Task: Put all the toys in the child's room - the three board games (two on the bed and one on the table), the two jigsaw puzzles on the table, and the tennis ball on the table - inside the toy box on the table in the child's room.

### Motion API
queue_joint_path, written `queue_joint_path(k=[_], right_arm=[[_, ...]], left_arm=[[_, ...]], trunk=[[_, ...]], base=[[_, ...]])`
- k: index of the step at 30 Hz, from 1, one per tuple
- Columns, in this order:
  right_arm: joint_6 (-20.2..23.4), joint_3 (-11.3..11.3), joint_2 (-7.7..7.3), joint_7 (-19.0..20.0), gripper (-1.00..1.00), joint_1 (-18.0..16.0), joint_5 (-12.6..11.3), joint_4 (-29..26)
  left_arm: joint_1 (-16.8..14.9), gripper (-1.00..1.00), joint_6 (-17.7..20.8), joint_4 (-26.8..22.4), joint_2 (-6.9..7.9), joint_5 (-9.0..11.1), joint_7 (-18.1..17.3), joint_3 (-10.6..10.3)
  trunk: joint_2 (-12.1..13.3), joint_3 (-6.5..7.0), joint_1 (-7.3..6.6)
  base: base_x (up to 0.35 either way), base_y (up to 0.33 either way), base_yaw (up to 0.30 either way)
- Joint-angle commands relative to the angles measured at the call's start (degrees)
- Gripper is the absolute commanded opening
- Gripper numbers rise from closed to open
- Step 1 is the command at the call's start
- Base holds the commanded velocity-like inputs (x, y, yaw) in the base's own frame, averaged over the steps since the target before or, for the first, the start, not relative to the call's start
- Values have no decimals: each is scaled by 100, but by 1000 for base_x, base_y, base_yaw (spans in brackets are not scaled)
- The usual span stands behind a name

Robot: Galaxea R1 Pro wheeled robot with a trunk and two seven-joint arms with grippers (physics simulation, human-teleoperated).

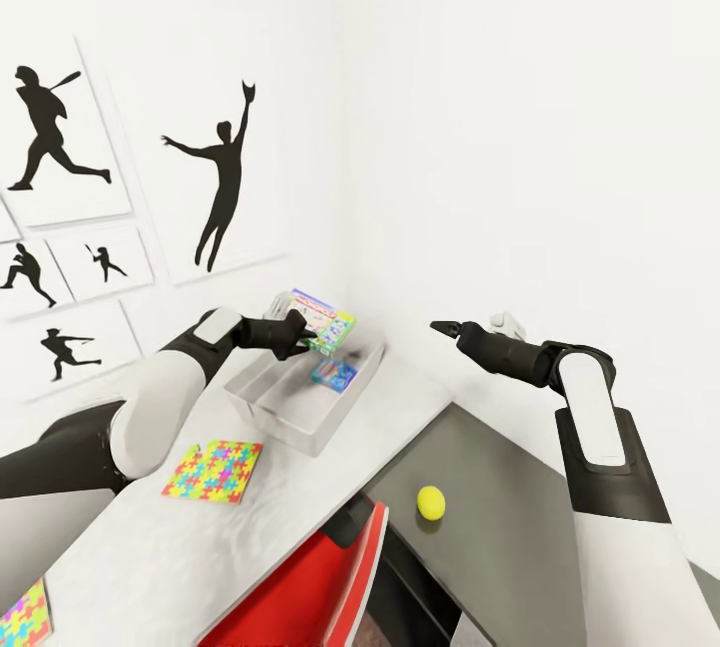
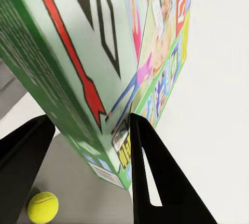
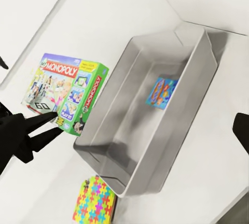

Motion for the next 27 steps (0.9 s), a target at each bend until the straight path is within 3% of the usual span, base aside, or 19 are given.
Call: queue_joint_path(k=[1,27], right_arm=[[18,-3,-1,-57,100,-7,-61,-4],[18,-4,-1,-57,100,-7,-61,-4]], left_arm=[[1,-100,23,-5,-6,-44,-15,51],[134,-100,28,-7,99,-73,-24,51]], trunk=[[-14,-23,4],[-14,-268,4]], base=[[0,0,0],[0,0,0]])
